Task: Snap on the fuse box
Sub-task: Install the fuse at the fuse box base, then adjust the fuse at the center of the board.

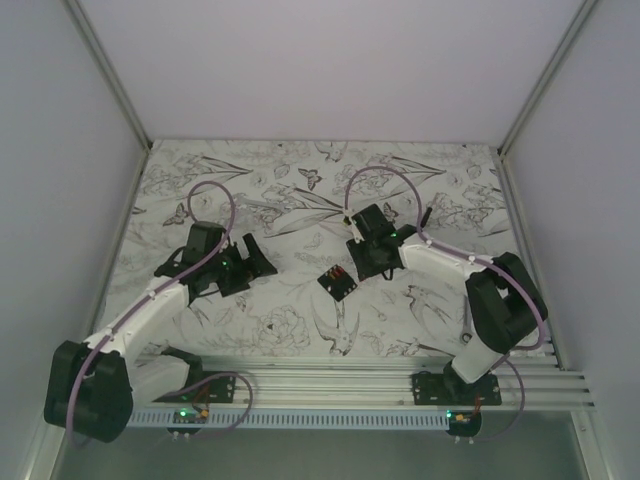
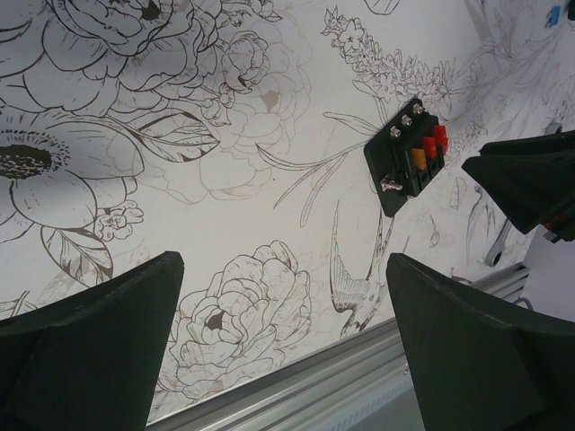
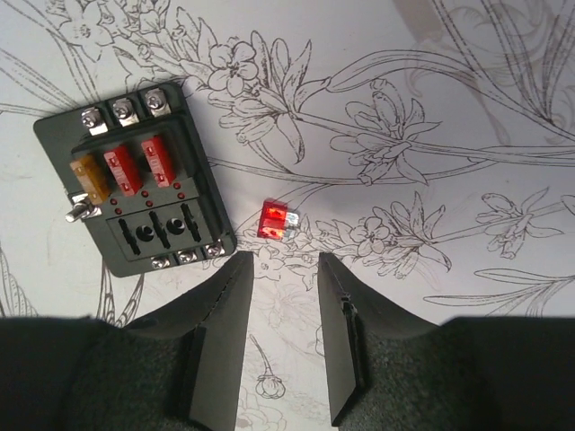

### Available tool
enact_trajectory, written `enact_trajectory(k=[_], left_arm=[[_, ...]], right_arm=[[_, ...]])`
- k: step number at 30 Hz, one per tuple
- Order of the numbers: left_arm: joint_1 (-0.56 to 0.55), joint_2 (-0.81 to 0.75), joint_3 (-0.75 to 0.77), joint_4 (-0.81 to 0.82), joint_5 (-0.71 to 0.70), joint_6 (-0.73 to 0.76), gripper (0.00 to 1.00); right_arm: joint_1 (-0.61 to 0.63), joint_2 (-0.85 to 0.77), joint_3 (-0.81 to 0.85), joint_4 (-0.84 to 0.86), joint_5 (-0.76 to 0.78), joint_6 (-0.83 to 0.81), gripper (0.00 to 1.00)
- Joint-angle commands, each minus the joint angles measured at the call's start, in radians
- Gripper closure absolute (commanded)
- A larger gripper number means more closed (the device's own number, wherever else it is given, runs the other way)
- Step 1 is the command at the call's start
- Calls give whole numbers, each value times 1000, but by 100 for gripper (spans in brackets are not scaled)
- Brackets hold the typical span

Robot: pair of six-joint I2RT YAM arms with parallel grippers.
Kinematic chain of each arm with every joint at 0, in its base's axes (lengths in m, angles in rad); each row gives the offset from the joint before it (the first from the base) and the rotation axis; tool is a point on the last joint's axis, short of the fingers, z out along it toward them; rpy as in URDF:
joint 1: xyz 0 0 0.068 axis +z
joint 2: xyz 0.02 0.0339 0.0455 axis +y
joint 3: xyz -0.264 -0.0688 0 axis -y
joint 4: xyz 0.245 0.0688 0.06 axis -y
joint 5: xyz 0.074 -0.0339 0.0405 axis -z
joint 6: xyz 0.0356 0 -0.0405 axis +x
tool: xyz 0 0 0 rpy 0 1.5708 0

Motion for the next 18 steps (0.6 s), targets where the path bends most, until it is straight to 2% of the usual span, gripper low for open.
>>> enact_trajectory(k=[1, 8, 13, 18], left_arm=[[-13, 20, 27, -14, 21, 17, 0], [-16, 23, 28, -13, 14, 15, 0], [-16, 20, 23, -12, 13, 15, 0], [-18, 19, 20, -13, 15, 15, 0]], right_arm=[[39, 18, 23, 21, 135, 45, 59], [79, 73, 58, 6, 214, 48, 62], [92, 86, 87, 4, 210, 9, 63], [74, 136, 138, 32, 186, -25, 68]])
